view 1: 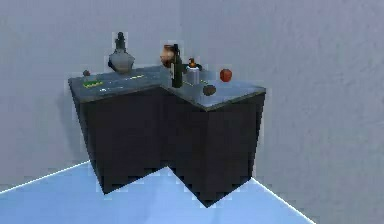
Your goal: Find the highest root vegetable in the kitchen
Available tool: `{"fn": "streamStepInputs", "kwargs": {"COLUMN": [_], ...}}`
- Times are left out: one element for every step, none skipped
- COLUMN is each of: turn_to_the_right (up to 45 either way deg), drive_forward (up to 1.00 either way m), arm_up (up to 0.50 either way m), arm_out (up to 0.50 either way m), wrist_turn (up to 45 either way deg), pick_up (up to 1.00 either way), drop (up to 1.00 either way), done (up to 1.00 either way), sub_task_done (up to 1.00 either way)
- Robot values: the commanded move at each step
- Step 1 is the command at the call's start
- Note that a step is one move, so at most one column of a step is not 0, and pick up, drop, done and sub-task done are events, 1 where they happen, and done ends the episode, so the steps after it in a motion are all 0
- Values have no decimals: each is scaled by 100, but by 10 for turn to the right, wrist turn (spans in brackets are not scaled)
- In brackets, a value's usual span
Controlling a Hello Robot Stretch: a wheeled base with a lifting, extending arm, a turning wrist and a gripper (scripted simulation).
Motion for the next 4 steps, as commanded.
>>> {"fn": "streamStepInputs", "kwargs": {"turn_to_the_right": [0,450,450,450], "drive_forward": [55,0,0,0], "arm_up": [0,0,0,0], "arm_out": [0,0,0,0], "wrist_turn": [0,0,0,0], "pick_up": [0,0,0,0], "drop": [0,0,0,0], "done": [0,0,0,0], "sub_task_done": [0,0,0,0]}}
